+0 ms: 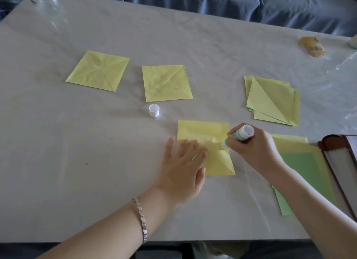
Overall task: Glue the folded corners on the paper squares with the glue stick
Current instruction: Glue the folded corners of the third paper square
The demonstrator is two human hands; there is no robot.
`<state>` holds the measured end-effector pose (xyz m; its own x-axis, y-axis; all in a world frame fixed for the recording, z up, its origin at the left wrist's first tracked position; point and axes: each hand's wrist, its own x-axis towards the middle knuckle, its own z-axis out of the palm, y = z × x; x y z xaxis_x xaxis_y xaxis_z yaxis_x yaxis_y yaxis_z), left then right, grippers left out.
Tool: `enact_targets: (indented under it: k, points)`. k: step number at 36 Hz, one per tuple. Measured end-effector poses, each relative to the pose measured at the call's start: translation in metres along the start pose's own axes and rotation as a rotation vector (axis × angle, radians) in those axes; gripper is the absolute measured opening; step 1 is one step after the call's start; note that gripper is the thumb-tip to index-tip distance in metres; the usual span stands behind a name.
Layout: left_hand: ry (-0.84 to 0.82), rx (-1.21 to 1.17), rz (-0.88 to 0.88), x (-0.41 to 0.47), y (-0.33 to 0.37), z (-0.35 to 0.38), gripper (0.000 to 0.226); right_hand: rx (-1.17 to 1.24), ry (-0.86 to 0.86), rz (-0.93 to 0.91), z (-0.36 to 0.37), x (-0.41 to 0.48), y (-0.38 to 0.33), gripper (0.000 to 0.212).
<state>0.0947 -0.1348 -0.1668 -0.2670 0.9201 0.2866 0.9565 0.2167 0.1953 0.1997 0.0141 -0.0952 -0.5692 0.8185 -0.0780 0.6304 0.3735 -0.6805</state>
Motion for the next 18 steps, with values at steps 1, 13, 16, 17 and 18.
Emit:
enact_targets:
  k: [1, 13, 16, 17, 18]
  points:
    - [0.003, 0.005, 0.016, 0.001, -0.001, 0.001, 0.046, -0.001, -0.001, 0.003, 0.000, 0.000, 0.000, 0.005]
    - [-0.013, -0.018, 0.055, 0.006, -0.003, -0.001, 0.050, 0.001, -0.067, 0.002, -0.004, -0.016, -0.002, 0.008]
    - [-0.038, -0.025, 0.055, 0.007, -0.003, -0.001, 0.050, 0.003, -0.116, 0.007, -0.007, -0.026, -0.002, 0.011]
    - [-0.053, -0.023, 0.056, 0.007, -0.003, -0.001, 0.051, -0.005, -0.132, 0.007, -0.007, -0.029, -0.002, 0.010]
    - [-0.066, -0.021, 0.055, 0.007, -0.003, -0.001, 0.052, -0.016, -0.149, 0.005, -0.007, -0.033, -0.003, 0.009]
